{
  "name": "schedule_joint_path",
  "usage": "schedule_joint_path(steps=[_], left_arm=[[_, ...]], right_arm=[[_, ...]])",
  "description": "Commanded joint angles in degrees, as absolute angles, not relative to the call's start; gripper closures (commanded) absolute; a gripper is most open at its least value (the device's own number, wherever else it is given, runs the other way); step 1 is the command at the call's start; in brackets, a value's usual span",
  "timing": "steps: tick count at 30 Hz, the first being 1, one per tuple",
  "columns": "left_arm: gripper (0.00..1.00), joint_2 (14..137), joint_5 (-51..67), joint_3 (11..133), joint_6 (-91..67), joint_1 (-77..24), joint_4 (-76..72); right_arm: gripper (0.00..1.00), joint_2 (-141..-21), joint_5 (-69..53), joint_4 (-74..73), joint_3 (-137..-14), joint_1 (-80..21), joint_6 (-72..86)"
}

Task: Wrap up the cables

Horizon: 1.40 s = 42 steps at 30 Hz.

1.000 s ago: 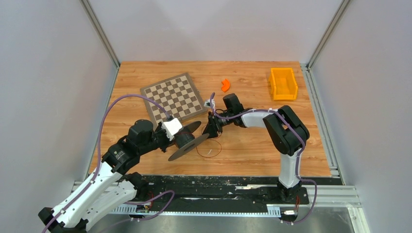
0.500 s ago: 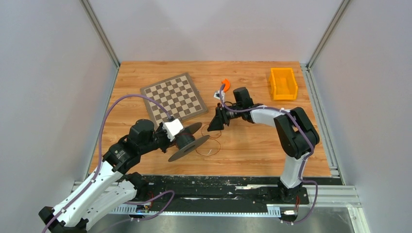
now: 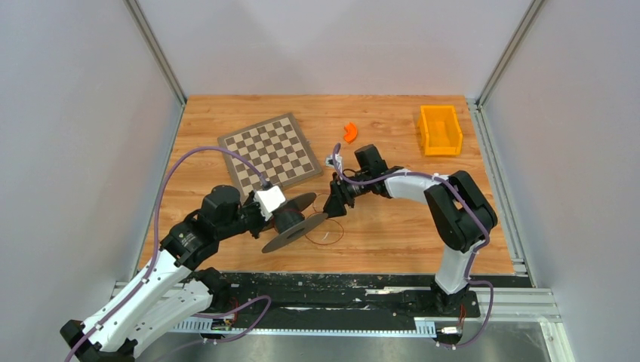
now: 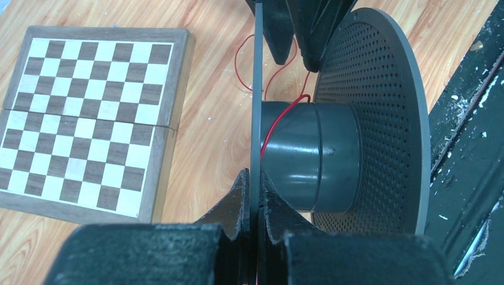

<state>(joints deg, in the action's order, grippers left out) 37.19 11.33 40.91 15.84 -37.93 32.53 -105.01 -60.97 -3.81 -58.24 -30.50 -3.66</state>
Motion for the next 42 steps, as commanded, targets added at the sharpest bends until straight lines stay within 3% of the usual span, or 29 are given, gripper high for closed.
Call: schedule_joint_path(steps=[1,9,21,26,36,38,42], left_arm=[[1.00,36.1,12.2,41.4,16.3,-38.0,28.6],[1.00,36.0,12.3,41.5,15.7,-38.0,28.7],[1.00,35.9,9.8,41.2,14.7,-38.0,28.8],[1.00,39.6,5.2,42.2,6.7,-38.0,27.9],[0.95,49.9,-4.1,45.0,-6.6,-38.0,27.7],[0.90,50.7,-4.9,44.9,-7.9,-38.0,26.5],[0.71,51.4,-4.8,45.8,-8.6,-38.0,25.9]], right_arm=[[0.41,-104.7,-61.2,-5.4,-58.7,-31.7,-7.5],[0.45,-107.4,-55.6,-5.8,-61.0,-34.5,-5.8],[1.00,-102.1,-49.4,-5.4,-60.7,-33.7,-2.5],[1.00,-97.8,-41.9,-5.4,-63.7,-32.2,-0.3],[1.00,-91.0,-42.6,-6.2,-70.7,-34.3,-1.7],[1.00,-89.8,-42.7,-6.2,-71.1,-34.8,-1.4],[1.00,-87.7,-42.8,-6.2,-72.1,-35.7,-0.4]])
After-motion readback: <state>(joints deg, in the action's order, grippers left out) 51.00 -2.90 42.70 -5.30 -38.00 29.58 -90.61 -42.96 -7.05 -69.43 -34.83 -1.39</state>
